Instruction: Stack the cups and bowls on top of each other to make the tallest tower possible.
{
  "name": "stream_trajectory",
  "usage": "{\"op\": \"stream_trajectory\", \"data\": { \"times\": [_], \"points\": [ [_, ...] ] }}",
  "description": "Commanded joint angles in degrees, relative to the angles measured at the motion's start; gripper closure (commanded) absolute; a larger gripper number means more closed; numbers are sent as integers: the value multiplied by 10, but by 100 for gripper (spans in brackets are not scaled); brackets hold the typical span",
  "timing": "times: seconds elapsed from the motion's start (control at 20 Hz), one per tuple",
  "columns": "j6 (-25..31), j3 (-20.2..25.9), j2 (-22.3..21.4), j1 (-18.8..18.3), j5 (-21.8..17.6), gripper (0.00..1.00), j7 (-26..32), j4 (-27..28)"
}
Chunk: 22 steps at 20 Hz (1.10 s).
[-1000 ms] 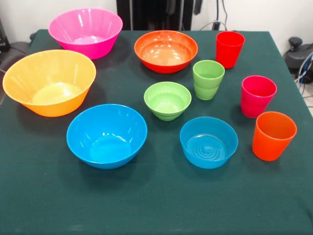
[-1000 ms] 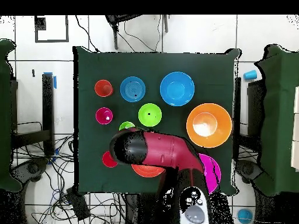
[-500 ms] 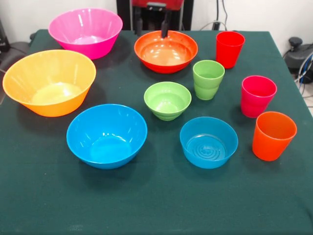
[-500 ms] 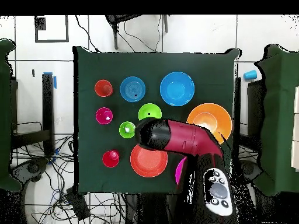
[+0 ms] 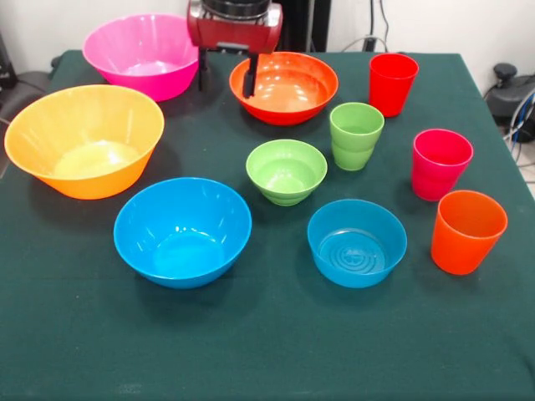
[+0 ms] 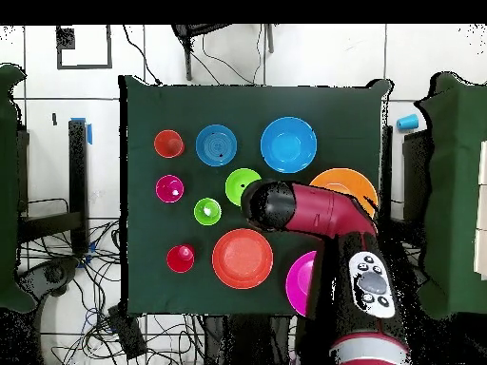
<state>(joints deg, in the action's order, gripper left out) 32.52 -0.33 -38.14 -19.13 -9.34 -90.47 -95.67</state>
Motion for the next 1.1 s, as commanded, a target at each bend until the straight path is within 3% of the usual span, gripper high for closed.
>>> {"op": "stream_trajectory", "data": {
  "times": [0.05,0.45,1.1],
  "points": [
    [2,94,48,-20,-51,0,77,64],
    [1,135,55,-47,-64,0,88,82],
    [-6,156,63,-56,-89,0,74,120]
  ]
}}
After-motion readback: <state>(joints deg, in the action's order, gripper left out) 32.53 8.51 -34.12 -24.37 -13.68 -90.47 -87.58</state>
